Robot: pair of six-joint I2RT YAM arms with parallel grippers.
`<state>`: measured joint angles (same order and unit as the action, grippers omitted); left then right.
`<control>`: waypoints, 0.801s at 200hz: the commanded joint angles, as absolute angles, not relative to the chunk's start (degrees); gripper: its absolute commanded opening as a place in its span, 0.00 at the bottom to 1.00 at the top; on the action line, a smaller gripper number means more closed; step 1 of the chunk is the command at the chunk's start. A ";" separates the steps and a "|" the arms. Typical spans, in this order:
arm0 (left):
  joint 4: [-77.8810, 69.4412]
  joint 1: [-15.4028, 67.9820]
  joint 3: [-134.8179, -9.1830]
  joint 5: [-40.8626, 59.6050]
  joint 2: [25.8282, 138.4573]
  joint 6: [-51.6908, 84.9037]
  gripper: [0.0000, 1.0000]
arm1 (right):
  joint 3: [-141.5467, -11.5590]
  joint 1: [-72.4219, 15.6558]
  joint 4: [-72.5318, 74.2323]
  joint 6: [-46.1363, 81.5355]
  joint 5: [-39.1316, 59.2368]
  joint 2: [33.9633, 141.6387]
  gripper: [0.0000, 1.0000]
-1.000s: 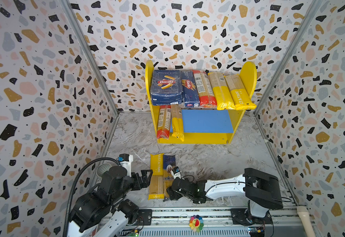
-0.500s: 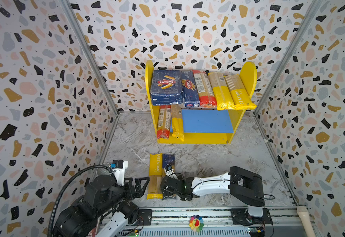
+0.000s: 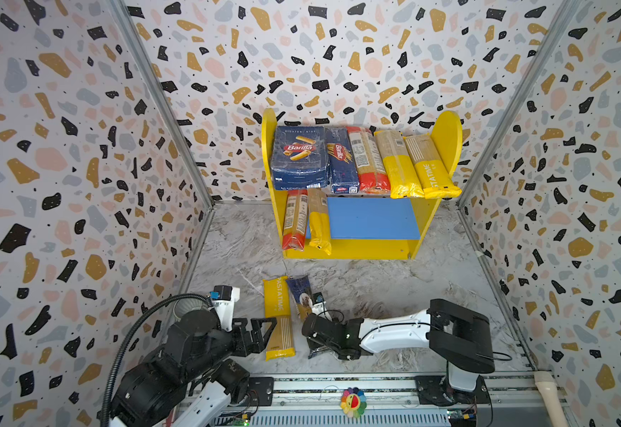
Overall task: Place and organize the pasta boxes and bags onto the shelf
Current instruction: 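Close the right gripper on the end of the Ankara spaghetti bag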
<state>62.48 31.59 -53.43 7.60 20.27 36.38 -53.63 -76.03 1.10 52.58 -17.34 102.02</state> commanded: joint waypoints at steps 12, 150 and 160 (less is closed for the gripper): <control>56.70 31.46 -51.23 8.95 21.85 35.74 1.00 | -40.30 -74.60 -1.47 54.65 -7.22 93.96 0.20; 41.58 31.46 -45.67 11.87 33.58 38.21 1.00 | -10.93 -44.75 8.03 56.68 24.52 39.54 0.09; 39.88 31.46 -45.15 12.67 34.95 38.39 0.99 | -10.68 -43.17 6.84 56.52 25.81 37.61 0.08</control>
